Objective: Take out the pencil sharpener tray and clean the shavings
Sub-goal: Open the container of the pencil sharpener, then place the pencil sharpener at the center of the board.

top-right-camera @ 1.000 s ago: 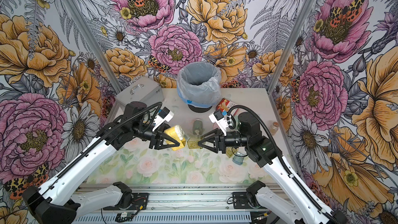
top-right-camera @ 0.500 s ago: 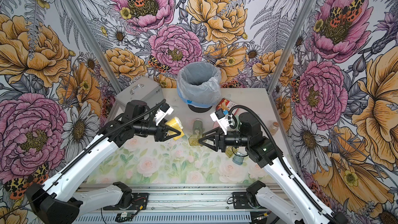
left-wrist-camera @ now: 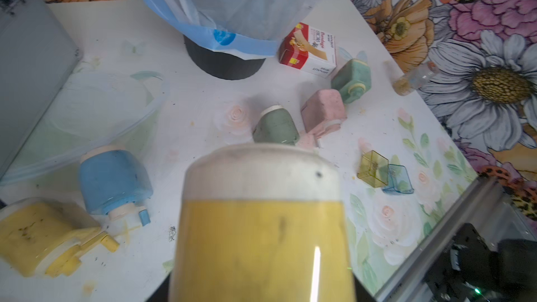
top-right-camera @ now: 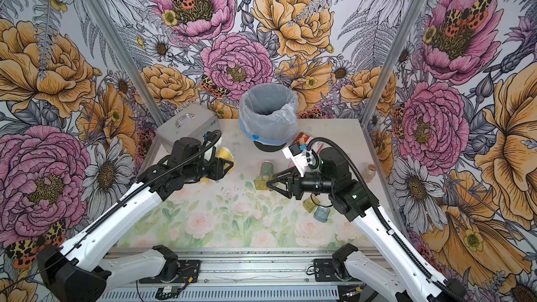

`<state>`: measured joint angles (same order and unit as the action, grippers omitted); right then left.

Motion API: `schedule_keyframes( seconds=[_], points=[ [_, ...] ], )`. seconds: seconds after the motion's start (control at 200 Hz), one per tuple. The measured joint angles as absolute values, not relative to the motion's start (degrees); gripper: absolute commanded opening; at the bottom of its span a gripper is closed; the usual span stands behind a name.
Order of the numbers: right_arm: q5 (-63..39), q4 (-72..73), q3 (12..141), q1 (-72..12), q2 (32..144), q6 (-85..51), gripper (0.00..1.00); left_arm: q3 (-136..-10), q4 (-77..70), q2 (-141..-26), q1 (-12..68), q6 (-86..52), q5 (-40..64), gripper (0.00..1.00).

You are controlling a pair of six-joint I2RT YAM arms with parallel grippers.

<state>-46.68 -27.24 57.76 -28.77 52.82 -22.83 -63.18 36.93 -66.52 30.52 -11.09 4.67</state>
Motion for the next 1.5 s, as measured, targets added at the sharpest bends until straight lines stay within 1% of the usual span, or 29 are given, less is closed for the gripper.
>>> schedule_keyframes(
  seconds=[0.145,0.29,0.831,1.141,1.501],
  points=[
    [-45.6,-27.2,59.7,-28.4,54.2,-22.8,0.24,-63.0,35.1,-69.2,31.4,-13.6,-3.2,0.00],
    [-45.0,-27.3,61.8,-28.4,56.0,-22.8,0.24,-61.6,31.6,-71.5,31.4,-15.4,-8.3,0.00],
    [-43.1,-27.5,70.1,-26.1,64.6,-22.8,0.22,-60.8,23.6,-81.1,31.9,-18.2,-18.1,0.00],
    [-43.0,-27.6,76.8,-23.8,70.5,-22.6,0.21,-56.6,17.1,-83.2,31.6,-20.4,-19.1,0.00],
    [-41.9,-27.5,87.8,-21.0,79.2,-23.3,0.21,-54.8,10.3,-90.3,30.1,-21.8,-19.0,0.00]
  ],
)
